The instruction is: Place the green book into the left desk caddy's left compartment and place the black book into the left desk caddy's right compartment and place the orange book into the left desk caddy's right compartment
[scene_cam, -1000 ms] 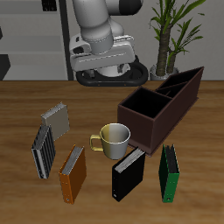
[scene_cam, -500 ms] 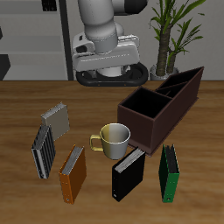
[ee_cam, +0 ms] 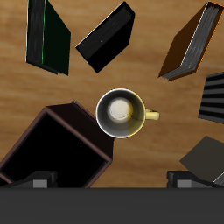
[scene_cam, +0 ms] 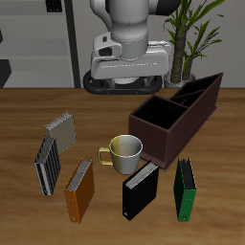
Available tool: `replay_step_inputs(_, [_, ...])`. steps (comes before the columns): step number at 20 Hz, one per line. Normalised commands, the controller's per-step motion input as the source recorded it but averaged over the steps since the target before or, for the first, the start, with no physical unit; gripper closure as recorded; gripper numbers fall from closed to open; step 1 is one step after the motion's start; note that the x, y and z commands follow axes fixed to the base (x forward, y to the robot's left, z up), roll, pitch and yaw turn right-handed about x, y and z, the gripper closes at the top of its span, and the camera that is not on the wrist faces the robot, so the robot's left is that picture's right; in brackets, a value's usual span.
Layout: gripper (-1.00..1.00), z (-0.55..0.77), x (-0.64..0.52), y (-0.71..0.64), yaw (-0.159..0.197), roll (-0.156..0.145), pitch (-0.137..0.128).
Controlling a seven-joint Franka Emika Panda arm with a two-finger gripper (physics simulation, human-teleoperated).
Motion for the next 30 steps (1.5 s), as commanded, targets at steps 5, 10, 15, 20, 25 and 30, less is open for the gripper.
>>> replay_step_inputs(5, [-1.0,0.05,0.46,0.28,-0.024,-0.011,0.01])
replay_step_inputs(10, [-1.0,0.08,0.47,0.35,-0.003,0.006,-0.012])
replay_step_inputs(15, [-1.0,0.0,0.5,0.24,0.001,0.006,0.008])
replay_step_inputs(20, [-1.0,-0.01,0.42,0.34,0.004,0.007,-0.025])
replay_step_inputs(25, [-1.0,-0.01,0.35,0.27,-0.027,-0.011,-0.001])
replay_step_inputs(30, [-1.0,-0.15,0.23,0.21,-0.009,-0.005,-0.012])
